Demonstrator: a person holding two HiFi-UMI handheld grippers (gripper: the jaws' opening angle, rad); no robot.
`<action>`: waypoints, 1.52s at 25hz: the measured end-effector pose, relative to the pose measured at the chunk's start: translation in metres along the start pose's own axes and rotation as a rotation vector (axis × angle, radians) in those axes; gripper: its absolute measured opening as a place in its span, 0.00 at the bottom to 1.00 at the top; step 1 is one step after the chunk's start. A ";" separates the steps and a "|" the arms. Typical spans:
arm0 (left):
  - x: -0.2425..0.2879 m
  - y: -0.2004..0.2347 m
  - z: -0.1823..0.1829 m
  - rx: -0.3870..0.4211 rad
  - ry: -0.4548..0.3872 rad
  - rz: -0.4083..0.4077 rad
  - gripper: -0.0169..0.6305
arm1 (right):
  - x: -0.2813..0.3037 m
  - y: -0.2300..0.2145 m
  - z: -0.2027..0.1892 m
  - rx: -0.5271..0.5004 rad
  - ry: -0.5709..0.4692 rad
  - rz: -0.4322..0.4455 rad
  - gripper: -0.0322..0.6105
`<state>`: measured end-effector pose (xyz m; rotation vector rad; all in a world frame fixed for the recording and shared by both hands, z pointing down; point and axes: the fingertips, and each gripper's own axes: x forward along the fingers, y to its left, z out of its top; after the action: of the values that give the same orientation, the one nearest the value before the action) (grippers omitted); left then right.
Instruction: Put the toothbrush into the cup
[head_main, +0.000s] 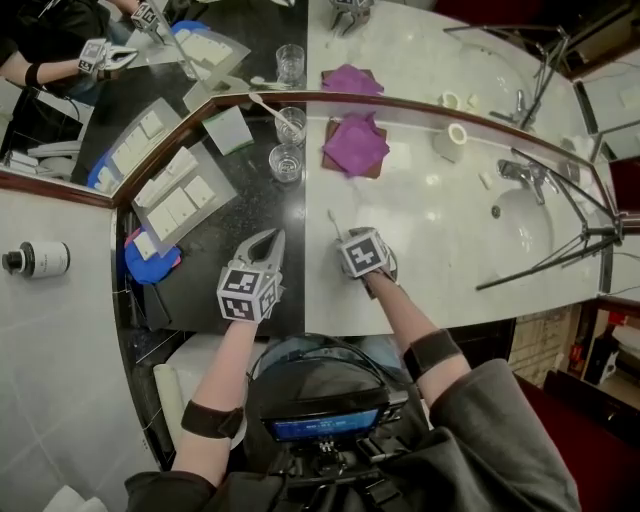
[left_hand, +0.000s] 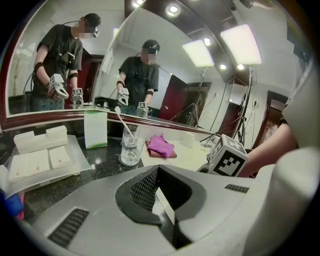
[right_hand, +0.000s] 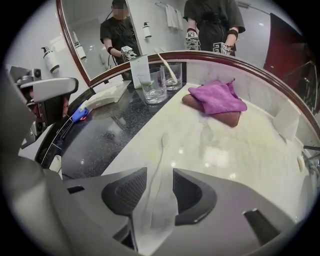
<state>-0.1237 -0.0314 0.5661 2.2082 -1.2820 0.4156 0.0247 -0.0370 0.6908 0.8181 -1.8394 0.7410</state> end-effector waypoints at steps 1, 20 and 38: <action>-0.001 0.001 0.000 -0.003 0.000 0.002 0.03 | 0.003 0.002 -0.001 -0.001 0.008 0.011 0.33; -0.006 0.005 -0.013 -0.022 0.012 0.025 0.03 | 0.005 -0.006 -0.002 -0.027 0.041 -0.015 0.14; -0.005 -0.025 0.008 0.011 -0.024 0.058 0.03 | -0.082 -0.018 0.063 -0.075 -0.337 0.069 0.15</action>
<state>-0.1044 -0.0229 0.5495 2.1952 -1.3626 0.4206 0.0328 -0.0795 0.5946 0.8748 -2.1909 0.5989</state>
